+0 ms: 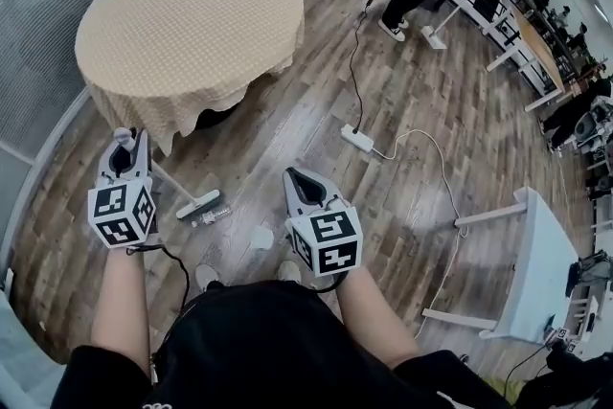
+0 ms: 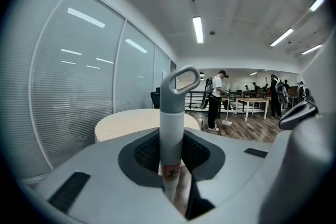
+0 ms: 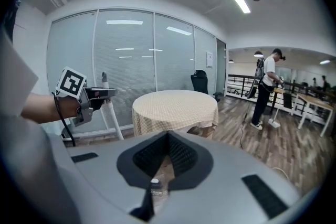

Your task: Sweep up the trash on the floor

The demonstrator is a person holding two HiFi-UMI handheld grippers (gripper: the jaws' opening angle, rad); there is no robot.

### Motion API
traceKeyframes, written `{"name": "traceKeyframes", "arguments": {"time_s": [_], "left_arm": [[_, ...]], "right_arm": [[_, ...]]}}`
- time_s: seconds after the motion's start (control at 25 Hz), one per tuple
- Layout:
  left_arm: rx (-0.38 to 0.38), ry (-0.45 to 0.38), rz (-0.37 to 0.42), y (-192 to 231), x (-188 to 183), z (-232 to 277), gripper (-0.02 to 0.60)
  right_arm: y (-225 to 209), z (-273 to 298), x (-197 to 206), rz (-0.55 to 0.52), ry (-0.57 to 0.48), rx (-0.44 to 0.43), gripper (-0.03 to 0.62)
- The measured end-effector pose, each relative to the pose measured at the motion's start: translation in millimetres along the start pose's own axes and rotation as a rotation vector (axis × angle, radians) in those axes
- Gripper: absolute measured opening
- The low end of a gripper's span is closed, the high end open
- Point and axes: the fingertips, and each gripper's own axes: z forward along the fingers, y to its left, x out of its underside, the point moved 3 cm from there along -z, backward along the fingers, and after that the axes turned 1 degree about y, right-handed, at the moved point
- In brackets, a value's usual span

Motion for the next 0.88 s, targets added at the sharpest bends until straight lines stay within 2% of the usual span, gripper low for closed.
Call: {"name": "traceKeyframes", "arguments": {"time_s": [0.12,0.36,0.52,0.68,0.88], "left_arm": [[0.009,0.015,0.014,13,18,12,0.074],[-0.023,0.191,-0.026,26,97,30,0.074],[0.000,0.254,-0.029,14,129,23,0.074],[0.045,0.249,-0.030,-3,139,20,0.074],[0.139,0.254,0.016,-34,139,19,0.074]], "right_arm": [[7,4,2,-0.012,0.015,0.006,0.012],[13,1,10,-0.026,0.052,0.012,0.014],[16,-4,13,-0.024,0.050,-0.006,0.014],[18,-6,25,-0.076,0.087,-0.012,0.014],[18,-8,33,-0.086,0.112,-0.027,0.014]]}}
